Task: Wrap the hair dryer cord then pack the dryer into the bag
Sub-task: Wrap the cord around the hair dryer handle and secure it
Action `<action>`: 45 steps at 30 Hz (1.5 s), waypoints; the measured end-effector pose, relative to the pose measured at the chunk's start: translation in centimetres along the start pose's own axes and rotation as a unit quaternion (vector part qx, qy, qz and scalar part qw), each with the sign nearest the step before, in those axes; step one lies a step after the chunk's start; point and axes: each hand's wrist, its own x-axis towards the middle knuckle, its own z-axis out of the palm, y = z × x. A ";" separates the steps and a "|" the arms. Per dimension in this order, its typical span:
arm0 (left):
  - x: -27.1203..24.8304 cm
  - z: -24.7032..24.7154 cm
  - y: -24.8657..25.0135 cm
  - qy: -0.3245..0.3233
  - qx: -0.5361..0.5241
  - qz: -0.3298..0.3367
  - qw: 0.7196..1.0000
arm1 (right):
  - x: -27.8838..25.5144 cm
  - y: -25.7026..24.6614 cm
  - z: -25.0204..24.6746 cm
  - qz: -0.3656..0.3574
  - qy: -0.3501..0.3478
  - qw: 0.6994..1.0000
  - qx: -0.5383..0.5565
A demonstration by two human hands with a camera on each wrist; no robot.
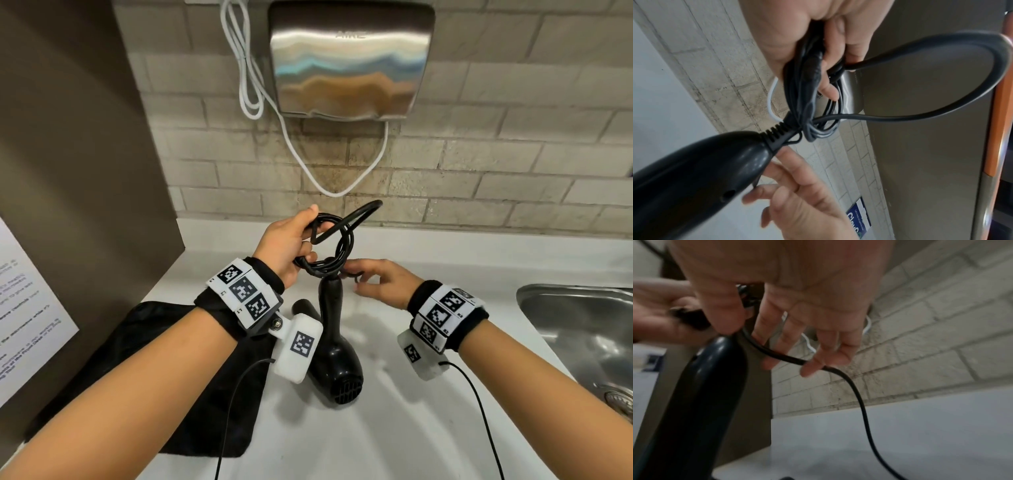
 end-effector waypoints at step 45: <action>-0.1 -0.8 0.1 -0.019 0.043 -0.044 0.998 | 4.7 1.3 -0.1 0.070 0.159 0.971 0.164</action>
